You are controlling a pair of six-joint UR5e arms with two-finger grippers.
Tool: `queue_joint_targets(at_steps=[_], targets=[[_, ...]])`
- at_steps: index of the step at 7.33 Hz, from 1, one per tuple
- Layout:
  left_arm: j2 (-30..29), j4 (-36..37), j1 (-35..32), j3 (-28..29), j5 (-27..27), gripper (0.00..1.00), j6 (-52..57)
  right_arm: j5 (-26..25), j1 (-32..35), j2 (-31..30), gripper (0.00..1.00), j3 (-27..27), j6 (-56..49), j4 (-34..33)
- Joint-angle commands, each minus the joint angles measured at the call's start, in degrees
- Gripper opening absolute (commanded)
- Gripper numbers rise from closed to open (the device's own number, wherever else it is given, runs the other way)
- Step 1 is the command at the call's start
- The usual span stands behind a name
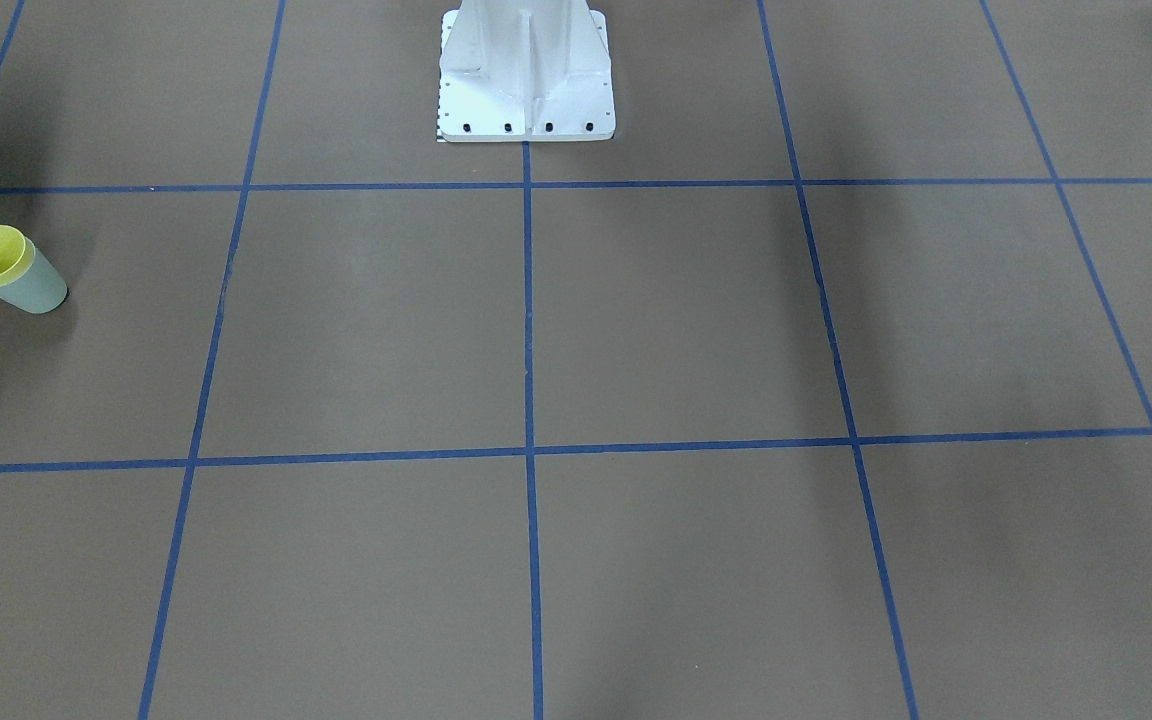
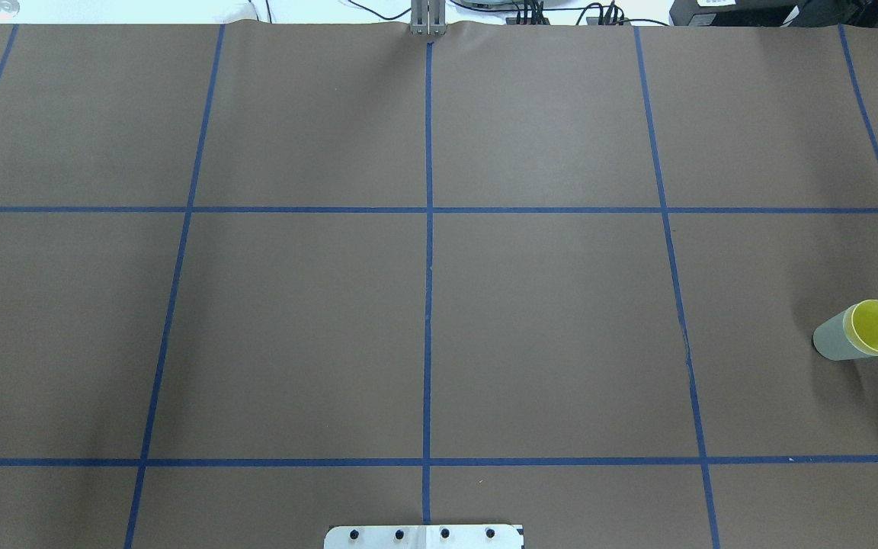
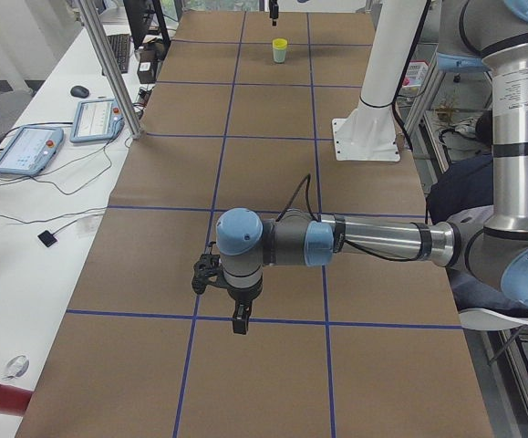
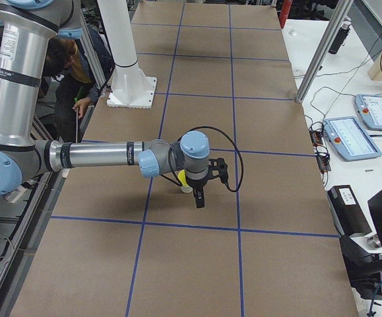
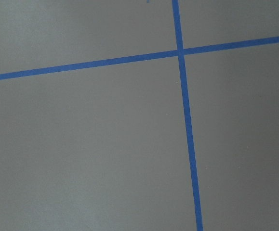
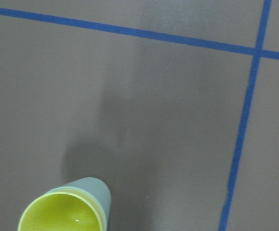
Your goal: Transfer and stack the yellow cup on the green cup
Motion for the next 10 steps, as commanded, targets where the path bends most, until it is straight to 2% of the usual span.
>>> queue_joint_targets(at_steps=[1,3,10], targets=[[-0.1,-0.2,0.0,0.2,-0.1,1.0,0.1,-0.6,6.2,1.2,1.0,0.4,-7.9,-8.4],[-0.1,-0.1,0.0,0.3,-0.1,1.0,-0.6,-0.2,8.1,5.1,1.0,0.6,-7.9,-12.9],[0.0,-1.5,0.4,-0.2,-0.2,1.0,-0.5,-0.3,8.2,6.0,1.0,0.0,-7.6,-12.4]])
